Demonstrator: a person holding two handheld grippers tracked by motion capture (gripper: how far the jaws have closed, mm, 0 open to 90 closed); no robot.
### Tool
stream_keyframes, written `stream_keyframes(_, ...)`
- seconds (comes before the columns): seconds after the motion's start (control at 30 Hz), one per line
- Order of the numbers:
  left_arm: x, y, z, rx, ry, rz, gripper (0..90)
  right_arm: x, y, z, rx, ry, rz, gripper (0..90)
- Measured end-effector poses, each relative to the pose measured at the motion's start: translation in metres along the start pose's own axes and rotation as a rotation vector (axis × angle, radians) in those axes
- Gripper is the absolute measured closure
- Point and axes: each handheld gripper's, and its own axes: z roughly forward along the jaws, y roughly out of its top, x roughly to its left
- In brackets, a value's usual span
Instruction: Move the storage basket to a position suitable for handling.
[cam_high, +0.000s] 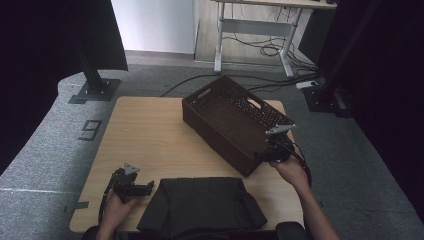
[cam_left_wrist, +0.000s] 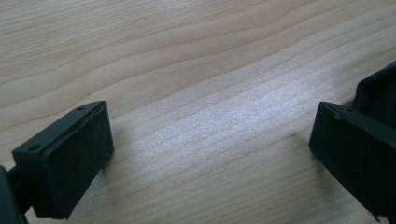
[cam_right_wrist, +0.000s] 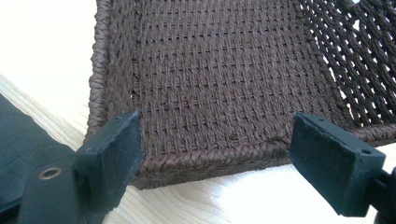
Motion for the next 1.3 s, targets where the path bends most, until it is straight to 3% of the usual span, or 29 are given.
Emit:
stream_keyframes(0.17,0.0,0.0,0.0,0.0,0.0,0.0,0.0,-0.003,-0.002,-0.001,0.007,-0.004,0.014,16.4)
stream_keyframes(0.6,0.0,0.0,0.0,0.0,-0.001,-0.002,0.0,-0.028,-0.015,-0.009,0.032,-0.017,0.098,16.4)
stream_keyframes(0.77,0.0,0.0,0.0,0.0,0.0,-0.002,0.0,-0.03,-0.018,-0.004,0.035,-0.003,0.134,17.9)
stream_keyframes(1.07,0.0,0.0,0.0,0.0,0.0,-0.002,0.0,-0.029,-0.016,0.0,0.058,-0.033,0.14,18.8)
stream_keyframes(1.3,0.0,0.0,0.0,0.0,0.0,-0.002,0.0,-0.042,-0.024,-0.001,0.084,-0.048,0.18,23.9)
